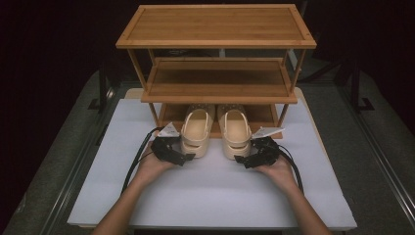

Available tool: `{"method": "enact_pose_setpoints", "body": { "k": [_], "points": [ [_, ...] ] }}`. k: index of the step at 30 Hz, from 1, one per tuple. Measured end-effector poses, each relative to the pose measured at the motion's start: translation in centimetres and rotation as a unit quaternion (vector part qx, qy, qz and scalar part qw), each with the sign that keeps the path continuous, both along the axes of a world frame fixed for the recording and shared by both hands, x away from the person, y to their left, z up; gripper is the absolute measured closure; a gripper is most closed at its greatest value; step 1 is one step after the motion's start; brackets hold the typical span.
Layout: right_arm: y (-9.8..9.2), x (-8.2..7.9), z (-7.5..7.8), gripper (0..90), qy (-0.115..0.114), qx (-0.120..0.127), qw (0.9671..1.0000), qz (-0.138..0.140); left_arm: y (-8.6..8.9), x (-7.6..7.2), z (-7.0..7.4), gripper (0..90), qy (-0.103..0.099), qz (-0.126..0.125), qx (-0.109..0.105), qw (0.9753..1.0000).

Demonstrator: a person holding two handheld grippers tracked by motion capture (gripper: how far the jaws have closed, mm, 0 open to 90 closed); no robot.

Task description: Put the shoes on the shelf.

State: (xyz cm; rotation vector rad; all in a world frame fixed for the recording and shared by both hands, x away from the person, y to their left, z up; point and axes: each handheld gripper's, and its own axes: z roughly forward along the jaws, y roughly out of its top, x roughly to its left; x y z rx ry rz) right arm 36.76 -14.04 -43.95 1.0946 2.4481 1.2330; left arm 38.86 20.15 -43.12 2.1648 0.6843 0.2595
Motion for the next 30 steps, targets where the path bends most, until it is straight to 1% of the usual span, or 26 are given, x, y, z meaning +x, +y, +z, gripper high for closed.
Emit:
{"method": "enact_pose_setpoints", "body": {
  "k": [3, 5, 6, 9, 10, 11, 12, 14, 16, 21, 23, 25, 28, 30],
  "points": [
    [0.4, 0.2, 0.1, 5.3, -0.002, 0.001, 1.0000, 0.004, -0.8, 0.1, 0.0, 4.5, -0.004, -0.005, 0.005, 1.0000],
    [0.6, 0.3, 0.1, 5.3, -0.003, 0.001, 1.0000, 0.007, -1.1, 0.2, 0.0, 4.6, -0.004, -0.007, 0.004, 1.0000],
    [0.7, 0.4, 0.1, 5.3, -0.004, 0.001, 1.0000, 0.007, -1.2, 0.4, 0.0, 5.2, -0.001, -0.007, -0.002, 1.0000],
    [1.1, 0.7, 0.2, 5.3, -0.005, 0.000, 1.0000, 0.008, -1.7, 0.7, -0.1, 8.2, -0.002, -0.009, -0.017, 0.9998],
    [1.3, 0.8, 0.2, 5.4, -0.008, 0.000, 0.9999, 0.008, -1.9, 0.7, -0.1, 9.7, -0.003, -0.011, -0.018, 0.9998],
    [1.5, 0.9, 0.2, 5.8, -0.008, 0.001, 0.9999, 0.009, -2.2, 0.8, -0.1, 10.5, -0.005, -0.010, -0.014, 0.9999],
    [1.7, 1.0, 0.3, 5.7, -0.010, 0.003, 0.9999, 0.007, -2.2, 0.9, 0.0, 10.2, -0.006, -0.009, -0.009, 0.9999],
    [1.7, 1.2, 0.3, 5.7, -0.012, 0.004, 0.9999, 0.004, -2.2, 1.0, -0.1, 10.3, -0.004, -0.006, -0.014, 0.9999],
    [1.6, 1.4, 0.2, 5.8, -0.012, 0.009, 0.9999, 0.004, -2.3, 1.0, -0.1, 10.3, -0.005, -0.006, -0.012, 0.9999],
    [1.7, 1.7, 0.3, 5.9, -0.011, 0.011, 0.9999, -0.001, -2.4, 1.4, 0.0, 10.3, -0.004, -0.002, -0.011, 0.9999],
    [1.7, 2.1, 0.3, 5.8, -0.012, 0.014, 0.9998, -0.006, -2.5, 1.7, 0.0, 10.3, -0.002, 0.001, -0.009, 1.0000],
    [1.9, 2.5, 0.4, 5.8, -0.012, 0.012, 0.9998, -0.010, -2.5, 2.1, 0.0, 10.3, -0.006, 0.004, -0.006, 1.0000],
    [2.1, 3.2, 0.4, 5.9, -0.012, 0.013, 0.9997, -0.014, -2.5, 2.9, 0.0, 10.3, 0.000, 0.009, -0.012, 0.9999],
    [2.3, 3.6, 0.5, 6.0, -0.019, 0.011, 0.9996, -0.016, -2.5, 3.4, 0.1, 10.1, 0.000, 0.009, -0.009, 0.9999]
  ]
}}
